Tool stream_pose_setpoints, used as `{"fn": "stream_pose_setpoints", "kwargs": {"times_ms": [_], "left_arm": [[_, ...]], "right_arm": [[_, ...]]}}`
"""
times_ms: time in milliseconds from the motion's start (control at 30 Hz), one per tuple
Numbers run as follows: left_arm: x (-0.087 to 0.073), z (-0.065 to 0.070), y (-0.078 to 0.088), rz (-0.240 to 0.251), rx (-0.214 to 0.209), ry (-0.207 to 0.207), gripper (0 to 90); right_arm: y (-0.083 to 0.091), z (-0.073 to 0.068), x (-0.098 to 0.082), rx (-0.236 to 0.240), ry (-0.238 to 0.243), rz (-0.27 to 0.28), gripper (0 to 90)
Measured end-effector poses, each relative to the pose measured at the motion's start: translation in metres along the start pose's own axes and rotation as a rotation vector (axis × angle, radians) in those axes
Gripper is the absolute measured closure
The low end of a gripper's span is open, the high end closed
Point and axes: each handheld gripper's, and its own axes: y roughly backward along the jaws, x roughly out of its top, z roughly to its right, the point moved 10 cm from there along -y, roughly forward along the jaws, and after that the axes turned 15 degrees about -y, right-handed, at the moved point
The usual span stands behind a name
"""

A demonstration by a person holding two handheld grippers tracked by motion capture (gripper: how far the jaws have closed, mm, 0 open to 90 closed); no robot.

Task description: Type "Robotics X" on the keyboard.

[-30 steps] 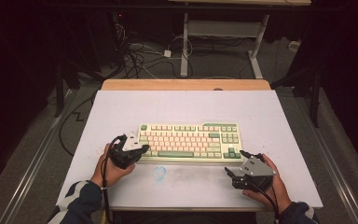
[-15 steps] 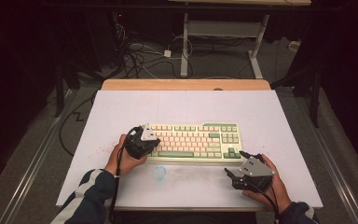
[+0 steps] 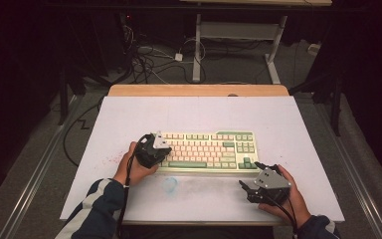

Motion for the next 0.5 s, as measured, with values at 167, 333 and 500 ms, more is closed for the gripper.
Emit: {"fn": "stream_pose_setpoints", "kwargs": {"times_ms": [167, 333, 500], "left_arm": [[0.004, 0.001, 0.002, 0.009, 0.006, -0.007, 86.5], [0.011, 0.005, 0.007, 0.027, -0.003, -0.02, 86.7], [0.012, 0.001, 0.008, 0.033, 0.004, -0.015, 86.8]], "right_arm": [[0.0, 0.002, 0.0, -0.007, -0.009, 0.001, 24.4], [0.0, 0.001, 0.0, -0.006, -0.007, -0.001, 24.4], [0.0, 0.001, 0.0, -0.006, -0.004, -0.002, 24.3]]}}
